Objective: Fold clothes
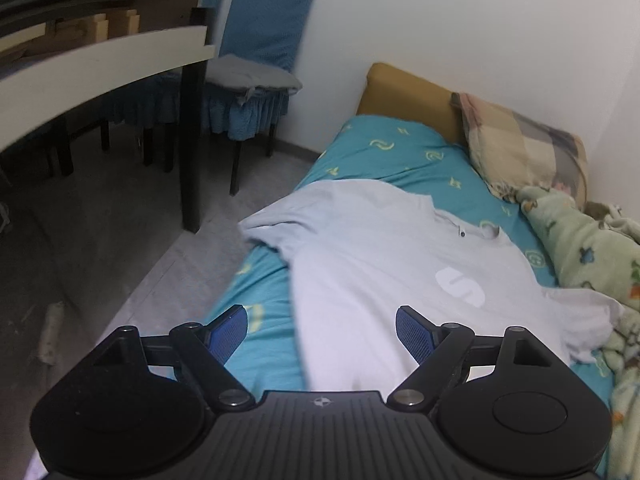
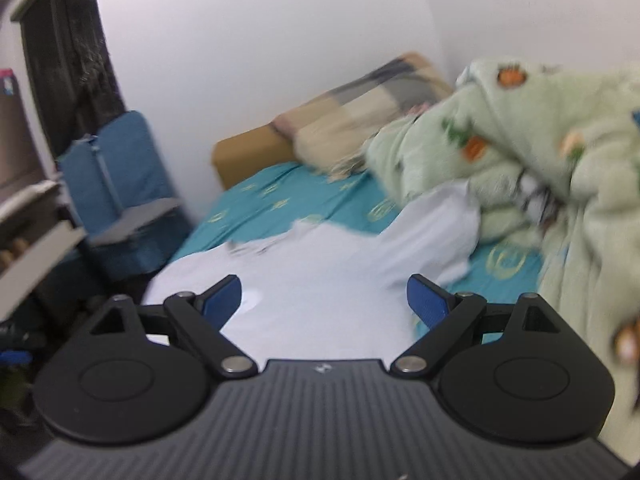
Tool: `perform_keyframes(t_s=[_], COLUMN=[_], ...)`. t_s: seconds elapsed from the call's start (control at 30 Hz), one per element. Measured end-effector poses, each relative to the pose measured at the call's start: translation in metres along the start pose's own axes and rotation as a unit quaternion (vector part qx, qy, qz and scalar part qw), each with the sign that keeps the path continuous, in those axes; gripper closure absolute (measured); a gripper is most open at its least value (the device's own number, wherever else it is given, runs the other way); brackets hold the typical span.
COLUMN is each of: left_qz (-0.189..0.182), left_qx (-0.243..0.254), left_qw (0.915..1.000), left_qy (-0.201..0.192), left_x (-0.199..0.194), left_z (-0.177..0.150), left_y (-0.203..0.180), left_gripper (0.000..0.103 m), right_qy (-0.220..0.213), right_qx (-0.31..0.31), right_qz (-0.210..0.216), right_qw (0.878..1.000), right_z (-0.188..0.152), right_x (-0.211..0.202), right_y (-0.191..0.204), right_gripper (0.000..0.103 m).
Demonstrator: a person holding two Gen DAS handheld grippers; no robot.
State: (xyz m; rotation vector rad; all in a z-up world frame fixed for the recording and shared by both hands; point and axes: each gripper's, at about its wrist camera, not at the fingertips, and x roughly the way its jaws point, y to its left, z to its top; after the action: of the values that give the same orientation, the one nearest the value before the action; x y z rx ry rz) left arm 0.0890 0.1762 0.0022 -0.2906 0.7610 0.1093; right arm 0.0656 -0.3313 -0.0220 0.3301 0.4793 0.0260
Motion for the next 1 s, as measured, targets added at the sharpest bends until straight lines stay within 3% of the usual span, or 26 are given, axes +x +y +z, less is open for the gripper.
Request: perform_keyframes(t_s=[0.13, 0.23, 0.4, 0.6, 0.77, 0.83, 0.87, 0.9, 1.0], left_qz=[0.004, -0.016, -0.039, -0.089, -0.084, -0.067, -0.059, -0.061, -0.087], left_qx=[0.012, 0.008, -0.007, -0.016, 0.043, 0.069, 0.088, 0.089, 0.054], left_qw=[0.9998, 0.9992, 0.9965, 0.9886, 0.9852, 0.9839, 0.9846, 0.9849, 0.9852], left_qy=[0.012, 0.034, 0.074, 0.120, 0.144, 0.150, 0.139, 0.136, 0.137], left_x=[-0.031, -0.037, -0.022, 0.002, 0.014, 0.019, 0.016, 0.013, 0.000], left_z=[0.016, 0.004, -0.051, -0.118, -0.150, -0.161, -0.164, -0.164, -0.161], left_y=[0.041, 0.065, 0.091, 0.089, 0.069, 0.063, 0.060, 0.061, 0.074], left_gripper=[0.022, 0.025, 0.038, 0.038, 0.041, 0.066, 0.073, 0.099, 0.101], right_qy=[0.046, 0.067, 0.061, 0.097, 0.110, 0.112, 0.113, 0.114, 0.117], right_qx=[0.026, 0.038, 0.015, 0.071, 0.093, 0.093, 0.089, 0.083, 0.065], right_qz=[0.029, 0.047, 0.031, 0.041, 0.041, 0.041, 0.040, 0.038, 0.037], right_qw=[0.998, 0.996, 0.997, 0.992, 0.989, 0.988, 0.989, 0.989, 0.990], right_z=[-0.026, -0.029, -0.027, -0.032, -0.034, -0.035, -0.035, -0.036, -0.037], right_x=[-0.016, -0.014, -0.006, 0.009, 0.012, 0.013, 0.013, 0.013, 0.014], right_y=[0.007, 0.009, 0.002, -0.021, -0.030, -0.029, -0.027, -0.025, -0.020], right_gripper=[0.012, 0.012, 0.012, 0.012, 0.012, 0.012, 0.012, 0.012, 0.012])
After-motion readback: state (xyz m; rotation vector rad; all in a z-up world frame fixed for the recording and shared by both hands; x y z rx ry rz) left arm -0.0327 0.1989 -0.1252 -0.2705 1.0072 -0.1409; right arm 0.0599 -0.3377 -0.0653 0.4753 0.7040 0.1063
